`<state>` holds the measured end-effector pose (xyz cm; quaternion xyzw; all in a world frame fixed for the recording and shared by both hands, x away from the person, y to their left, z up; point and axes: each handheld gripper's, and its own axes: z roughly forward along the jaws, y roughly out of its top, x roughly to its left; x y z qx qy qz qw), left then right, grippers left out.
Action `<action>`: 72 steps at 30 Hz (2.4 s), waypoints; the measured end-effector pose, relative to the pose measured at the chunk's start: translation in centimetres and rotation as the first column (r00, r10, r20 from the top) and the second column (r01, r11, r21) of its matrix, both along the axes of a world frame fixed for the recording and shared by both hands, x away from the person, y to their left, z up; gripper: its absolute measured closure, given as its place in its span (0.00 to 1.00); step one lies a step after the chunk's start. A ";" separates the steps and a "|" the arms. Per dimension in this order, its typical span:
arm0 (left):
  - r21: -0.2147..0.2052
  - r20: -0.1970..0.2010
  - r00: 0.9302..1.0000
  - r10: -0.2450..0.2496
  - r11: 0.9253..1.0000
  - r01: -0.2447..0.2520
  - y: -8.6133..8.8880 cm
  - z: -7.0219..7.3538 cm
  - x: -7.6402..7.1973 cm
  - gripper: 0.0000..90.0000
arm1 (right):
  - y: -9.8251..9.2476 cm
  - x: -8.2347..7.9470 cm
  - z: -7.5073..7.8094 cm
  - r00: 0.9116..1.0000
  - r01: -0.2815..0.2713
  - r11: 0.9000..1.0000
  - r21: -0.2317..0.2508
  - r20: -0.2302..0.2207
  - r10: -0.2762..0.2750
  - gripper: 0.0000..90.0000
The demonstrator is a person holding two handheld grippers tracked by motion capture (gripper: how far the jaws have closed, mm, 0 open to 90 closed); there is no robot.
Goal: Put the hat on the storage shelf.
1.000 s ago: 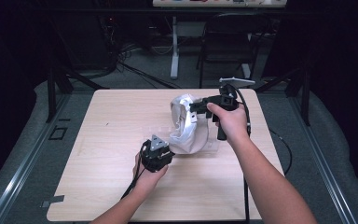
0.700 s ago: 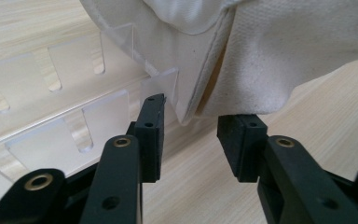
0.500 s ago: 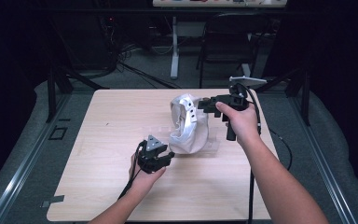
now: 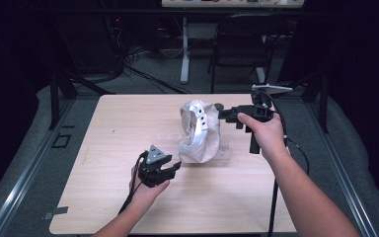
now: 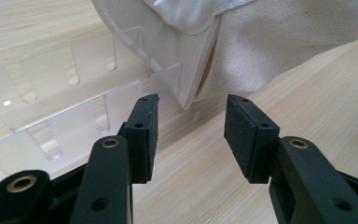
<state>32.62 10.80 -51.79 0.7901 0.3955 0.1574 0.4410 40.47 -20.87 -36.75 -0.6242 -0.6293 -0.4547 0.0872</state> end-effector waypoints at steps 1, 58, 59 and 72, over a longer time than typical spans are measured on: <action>-0.001 0.001 1.000 0.003 1.000 -0.003 0.2 0.0 -0.1 0.61 | -0.1 -0.1 0.0 1.000 0.004 1.000 0.000 0.003 -0.004 0.62; 0.031 -0.061 0.991 0.121 0.992 -0.120 8.1 -2.6 -0.3 0.59 | -4.5 -9.0 -11.0 0.993 0.057 0.962 -0.268 0.114 -0.027 0.56; 0.033 -0.061 0.991 0.119 0.993 -0.117 8.1 -2.7 -0.3 0.59 | -4.5 -9.1 -11.2 0.993 0.063 0.959 -0.275 0.112 -0.033 0.56; 0.031 -0.049 0.994 0.101 0.995 -0.099 7.8 -3.0 -0.4 0.55 | -4.4 -10.8 -14.7 0.983 0.096 0.940 -0.327 0.179 -0.038 0.54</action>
